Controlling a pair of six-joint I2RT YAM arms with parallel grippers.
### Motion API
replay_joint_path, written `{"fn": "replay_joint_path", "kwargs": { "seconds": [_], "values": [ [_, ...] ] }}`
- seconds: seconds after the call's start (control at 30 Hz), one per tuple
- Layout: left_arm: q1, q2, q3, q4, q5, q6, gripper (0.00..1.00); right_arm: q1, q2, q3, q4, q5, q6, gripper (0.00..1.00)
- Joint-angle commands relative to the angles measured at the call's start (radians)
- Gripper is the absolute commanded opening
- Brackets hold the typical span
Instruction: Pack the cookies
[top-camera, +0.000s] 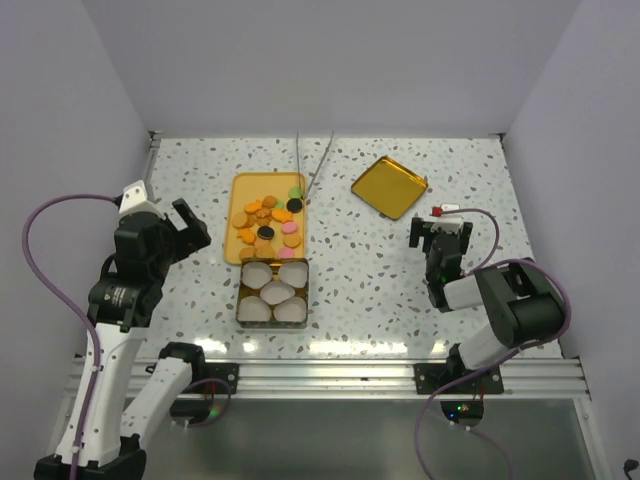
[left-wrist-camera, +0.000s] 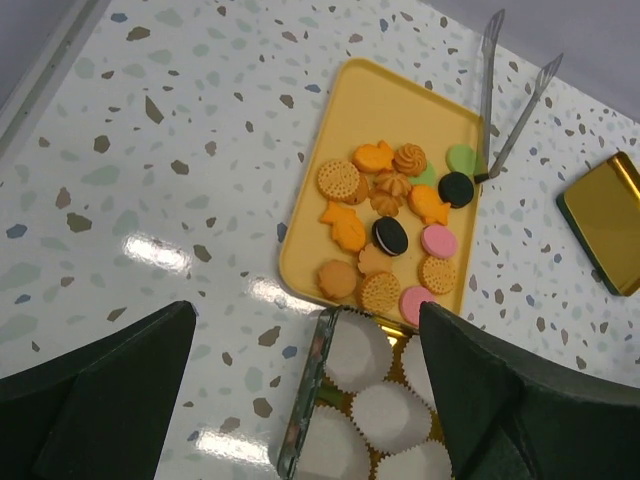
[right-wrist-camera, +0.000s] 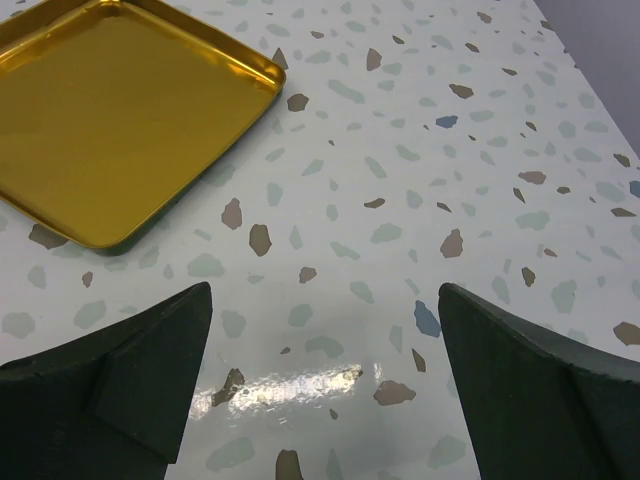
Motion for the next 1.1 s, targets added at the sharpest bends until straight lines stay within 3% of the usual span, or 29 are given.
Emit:
{"fn": "replay_joint_path", "kwargs": {
  "seconds": [0.0,0.1,0.17,0.33,0.5,0.7,1.0,1.03,1.07],
  "values": [
    [-0.035,0.018,0.023,-0.078,0.000,-0.044,1.00,-0.004,-0.015,0.013,0.029,0.000,0.012,0.99],
    [-0.072,0.069,0.064,-0.115,-0.139,-0.038,1.00,-0.004,-0.013,0.014,0.029,0.001,0.012,0.99],
    [-0.081,0.081,0.090,-0.112,-0.142,-0.012,1.00,-0.006,-0.015,0.020,0.009,-0.008,0.012,0.99],
    [-0.093,0.123,0.150,-0.108,0.088,0.097,1.00,-0.020,-0.016,0.023,0.009,-0.022,0.035,0.99],
    [-0.095,0.167,0.154,-0.116,0.199,0.143,1.00,-0.020,-0.018,0.023,0.006,-0.023,0.035,0.99],
    [-0.093,0.155,0.157,-0.229,0.025,0.099,1.00,-0.020,-0.018,0.023,0.006,-0.022,0.035,0.99],
    [-0.093,0.149,0.134,-0.255,-0.071,0.128,1.00,-0.007,-0.048,0.005,0.035,0.032,0.028,0.99],
    [-0.093,0.147,0.128,-0.247,-0.066,0.133,1.00,0.000,-0.130,0.025,0.000,0.070,0.025,0.99],
    [-0.093,0.149,0.121,-0.238,-0.051,0.136,1.00,0.006,-0.183,0.064,-0.227,0.066,0.032,0.99]
  ]
}}
